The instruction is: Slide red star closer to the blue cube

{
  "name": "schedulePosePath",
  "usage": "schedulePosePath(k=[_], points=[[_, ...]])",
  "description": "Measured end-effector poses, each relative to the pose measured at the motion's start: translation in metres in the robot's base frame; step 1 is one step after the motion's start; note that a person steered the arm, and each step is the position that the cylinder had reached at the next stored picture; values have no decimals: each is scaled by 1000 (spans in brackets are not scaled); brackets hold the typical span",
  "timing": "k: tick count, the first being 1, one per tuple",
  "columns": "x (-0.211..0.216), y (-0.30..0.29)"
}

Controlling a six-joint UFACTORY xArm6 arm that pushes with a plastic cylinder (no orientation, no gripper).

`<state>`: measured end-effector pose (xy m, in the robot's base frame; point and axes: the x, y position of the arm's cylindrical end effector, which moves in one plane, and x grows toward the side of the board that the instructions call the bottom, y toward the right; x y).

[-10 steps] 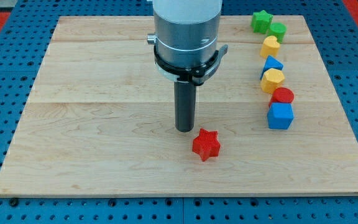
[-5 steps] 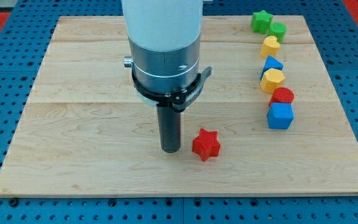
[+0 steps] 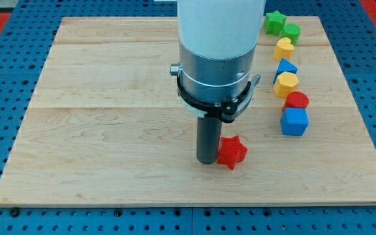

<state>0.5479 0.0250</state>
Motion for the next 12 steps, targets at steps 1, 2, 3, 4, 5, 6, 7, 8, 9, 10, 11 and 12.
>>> schedulePosePath(k=[1, 2, 3, 4, 5, 6, 7, 8, 9, 10, 11, 12], points=[[0, 6], [0, 20], [0, 33], [-1, 34], [-5, 34], [-8, 34], [-8, 34], [-8, 36], [-8, 43], [-8, 53], [-8, 70], [-8, 88]])
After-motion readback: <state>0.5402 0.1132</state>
